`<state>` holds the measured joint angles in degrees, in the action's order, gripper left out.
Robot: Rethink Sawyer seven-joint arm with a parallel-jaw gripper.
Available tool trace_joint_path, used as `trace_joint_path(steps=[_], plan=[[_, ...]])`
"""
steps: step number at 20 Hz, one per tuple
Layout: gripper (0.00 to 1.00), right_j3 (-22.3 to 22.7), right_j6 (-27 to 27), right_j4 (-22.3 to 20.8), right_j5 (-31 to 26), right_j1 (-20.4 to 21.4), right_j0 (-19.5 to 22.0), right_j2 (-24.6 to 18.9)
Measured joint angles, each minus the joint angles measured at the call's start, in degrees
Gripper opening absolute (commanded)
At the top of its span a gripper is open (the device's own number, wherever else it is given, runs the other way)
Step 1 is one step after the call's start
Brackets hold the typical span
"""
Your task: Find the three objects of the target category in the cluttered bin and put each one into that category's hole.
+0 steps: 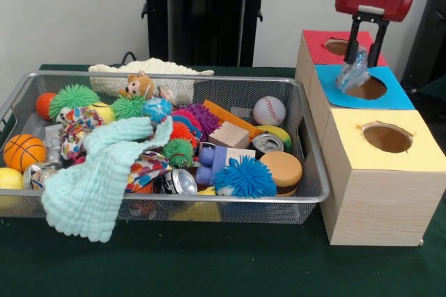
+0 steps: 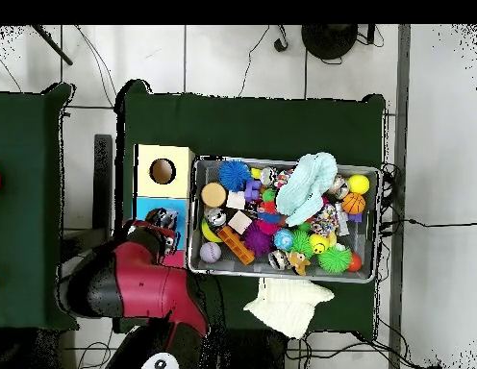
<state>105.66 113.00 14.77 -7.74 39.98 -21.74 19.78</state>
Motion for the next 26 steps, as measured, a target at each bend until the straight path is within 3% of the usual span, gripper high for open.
trace_joint_path(steps=[11,12,26], plan=[[0.0,-1.32,0.0,2.17,-0.01,-2.04,-2.61,2.73],[1.0,-1.32,0.0,2.25,-0.01,-2.16,-2.91,2.96],[1.0,-1.33,0.0,2.31,-0.46,-2.78,-2.59,2.97]])
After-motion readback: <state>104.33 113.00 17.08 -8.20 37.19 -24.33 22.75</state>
